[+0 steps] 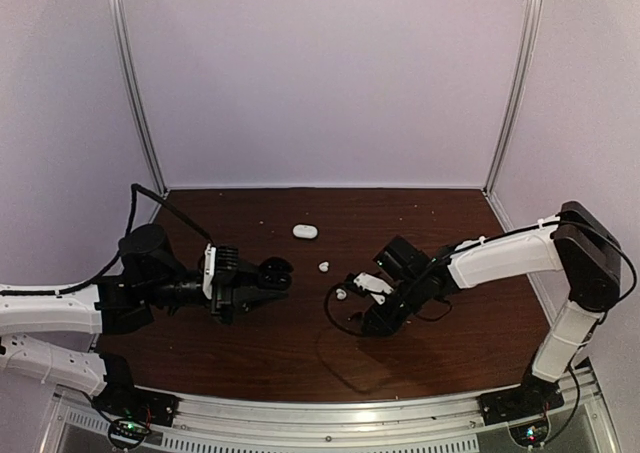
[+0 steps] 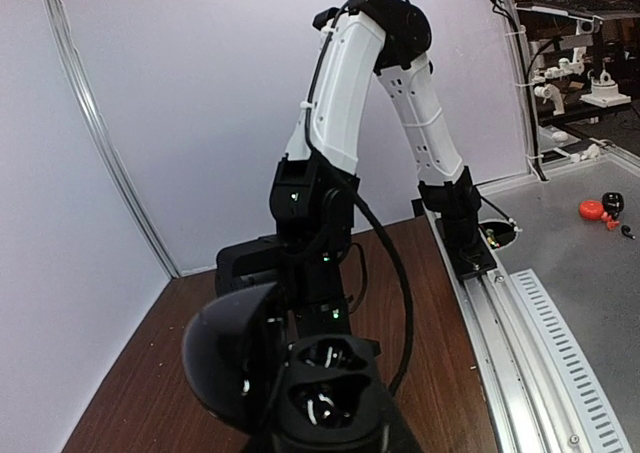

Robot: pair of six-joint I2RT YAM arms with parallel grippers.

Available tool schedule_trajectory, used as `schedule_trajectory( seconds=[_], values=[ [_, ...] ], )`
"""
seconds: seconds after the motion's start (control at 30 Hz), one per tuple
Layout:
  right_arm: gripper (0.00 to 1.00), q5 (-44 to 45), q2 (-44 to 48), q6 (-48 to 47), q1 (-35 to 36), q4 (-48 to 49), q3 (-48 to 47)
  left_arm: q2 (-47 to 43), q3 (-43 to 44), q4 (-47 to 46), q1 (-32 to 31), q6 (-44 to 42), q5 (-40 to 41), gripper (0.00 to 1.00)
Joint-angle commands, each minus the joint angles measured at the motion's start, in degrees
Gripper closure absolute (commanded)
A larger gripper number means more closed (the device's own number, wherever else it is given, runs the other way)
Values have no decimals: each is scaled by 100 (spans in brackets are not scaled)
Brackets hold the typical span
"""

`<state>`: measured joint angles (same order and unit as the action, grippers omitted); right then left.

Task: Insert the wireless bluetooth earbuds into the charging case
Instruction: Move the right earbud to the center of the board, then adjust the right earbud at the center of the board.

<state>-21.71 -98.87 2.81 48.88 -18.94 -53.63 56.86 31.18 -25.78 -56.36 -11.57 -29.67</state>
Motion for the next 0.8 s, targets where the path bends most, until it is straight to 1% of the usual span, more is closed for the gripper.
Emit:
schedule_trajectory(
  seconds=[0.0,0.13,0.23,0.37,0.57,0.77],
  values=[
    [62,146,381,68,-6,-282,-153,-52,-7,-67,-24,-82,-57,98],
    [60,20,593,12,-208,-235,-124,-80,-27,-103,-24,-64,-18,98],
    [59,-35,770,0,-353,103,104,-105,-98,-210,-22,15,48,98],
    [59,-43,853,71,-379,665,392,-109,-120,-236,-24,35,130,98],
    [60,-288,509,260,-380,1133,331,-32,-147,-368,-24,114,175,98],
    [62,-296,102,493,-380,1265,179,58,-149,-480,-24,150,196,98]
  ],
)
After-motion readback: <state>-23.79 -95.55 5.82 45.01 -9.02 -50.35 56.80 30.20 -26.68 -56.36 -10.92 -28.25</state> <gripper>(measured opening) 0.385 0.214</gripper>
